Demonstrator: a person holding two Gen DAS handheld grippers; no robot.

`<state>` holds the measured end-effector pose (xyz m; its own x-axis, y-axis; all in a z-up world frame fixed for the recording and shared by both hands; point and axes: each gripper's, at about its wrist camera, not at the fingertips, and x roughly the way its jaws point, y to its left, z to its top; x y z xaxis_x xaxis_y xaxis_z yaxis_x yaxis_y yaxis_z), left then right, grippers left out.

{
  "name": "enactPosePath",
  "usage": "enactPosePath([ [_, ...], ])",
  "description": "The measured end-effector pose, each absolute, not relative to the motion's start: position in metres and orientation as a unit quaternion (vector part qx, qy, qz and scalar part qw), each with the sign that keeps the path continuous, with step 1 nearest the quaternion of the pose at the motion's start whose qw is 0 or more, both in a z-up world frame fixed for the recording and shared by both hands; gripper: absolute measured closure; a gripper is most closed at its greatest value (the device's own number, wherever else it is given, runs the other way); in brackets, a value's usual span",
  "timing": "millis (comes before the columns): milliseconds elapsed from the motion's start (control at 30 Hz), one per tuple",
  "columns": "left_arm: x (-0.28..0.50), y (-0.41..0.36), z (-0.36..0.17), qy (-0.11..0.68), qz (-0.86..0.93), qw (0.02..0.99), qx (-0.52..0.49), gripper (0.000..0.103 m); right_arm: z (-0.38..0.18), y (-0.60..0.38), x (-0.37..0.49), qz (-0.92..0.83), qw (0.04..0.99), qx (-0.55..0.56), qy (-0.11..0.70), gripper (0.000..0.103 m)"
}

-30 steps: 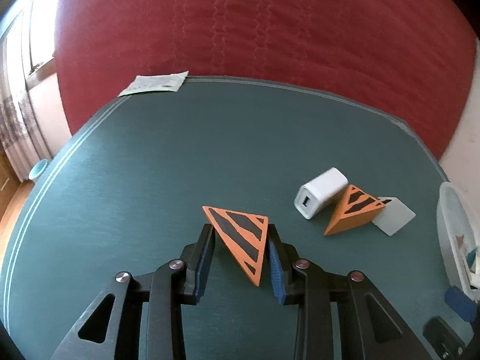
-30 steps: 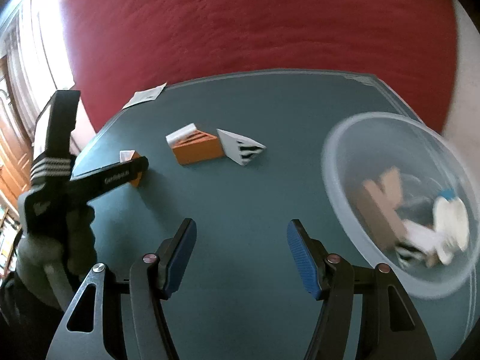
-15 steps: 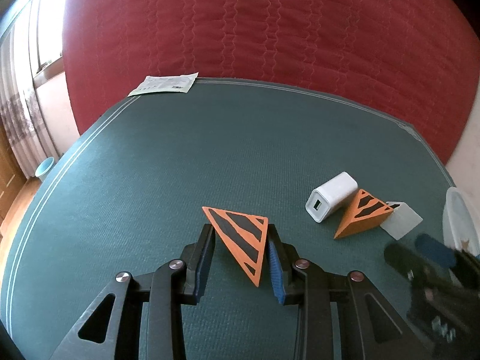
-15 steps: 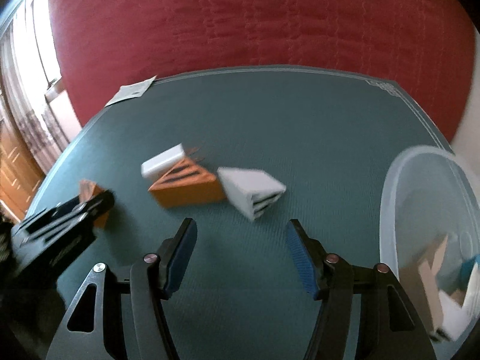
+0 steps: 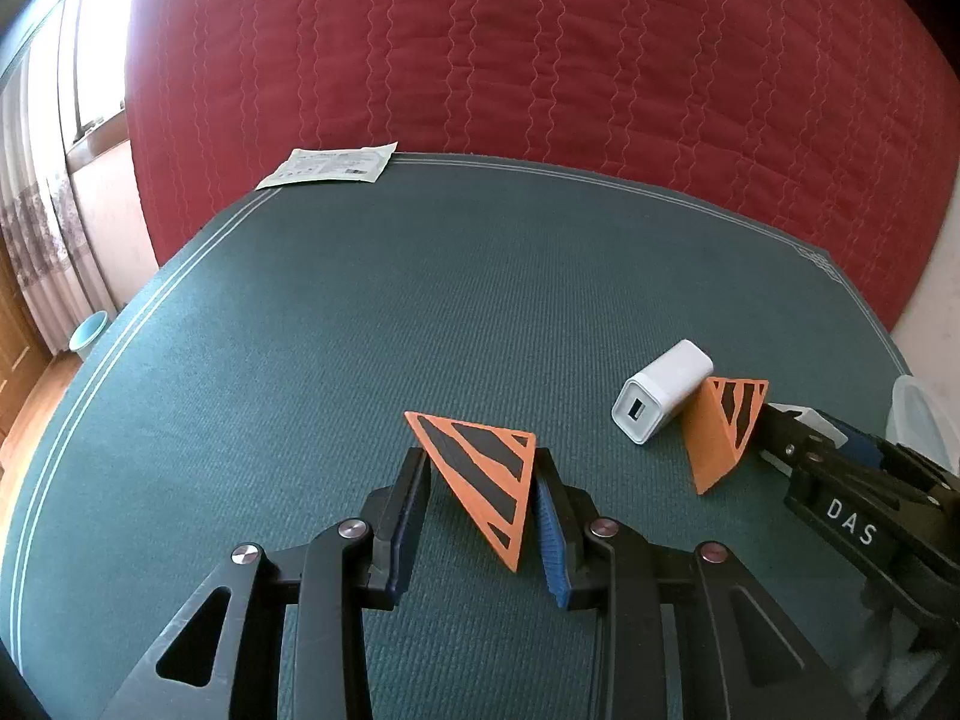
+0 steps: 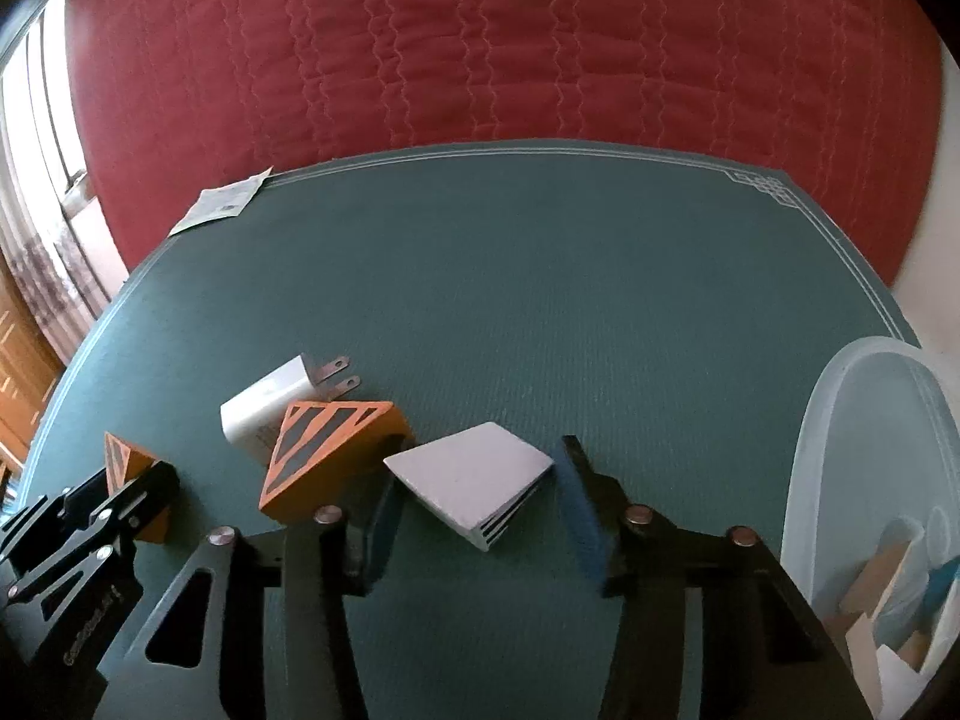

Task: Organize rigid objects
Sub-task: 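Grasp an orange striped wedge with the left gripper while the right gripper grasps the white striped prism, then carry the white prism into the bowl and open the right gripper while the left gripper holds the wedge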

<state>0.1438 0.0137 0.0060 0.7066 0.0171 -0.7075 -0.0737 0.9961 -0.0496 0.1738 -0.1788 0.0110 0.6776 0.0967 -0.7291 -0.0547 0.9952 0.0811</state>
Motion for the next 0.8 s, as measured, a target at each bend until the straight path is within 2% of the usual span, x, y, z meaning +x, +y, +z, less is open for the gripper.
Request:
enactPosePath([
  [300, 0.141, 0.014, 0.005, 0.375, 0.018, 0.926, -0.04, 0.067, 0.014, -0.177, 0.16, 0.049, 0.919, 0.016, 0.39, 0.064],
  [700, 0.138, 0.019, 0.009, 0.37, -0.011, 0.927, -0.063, 0.068, 0.03, -0.179, 0.111, 0.077, 0.925, 0.034, 0.37, 0.065],
  [800, 0.138, 0.02, 0.009, 0.371, -0.021, 0.926, -0.073, 0.071, 0.039, -0.181, 0.098, 0.077, 0.93, 0.035, 0.357, 0.065],
])
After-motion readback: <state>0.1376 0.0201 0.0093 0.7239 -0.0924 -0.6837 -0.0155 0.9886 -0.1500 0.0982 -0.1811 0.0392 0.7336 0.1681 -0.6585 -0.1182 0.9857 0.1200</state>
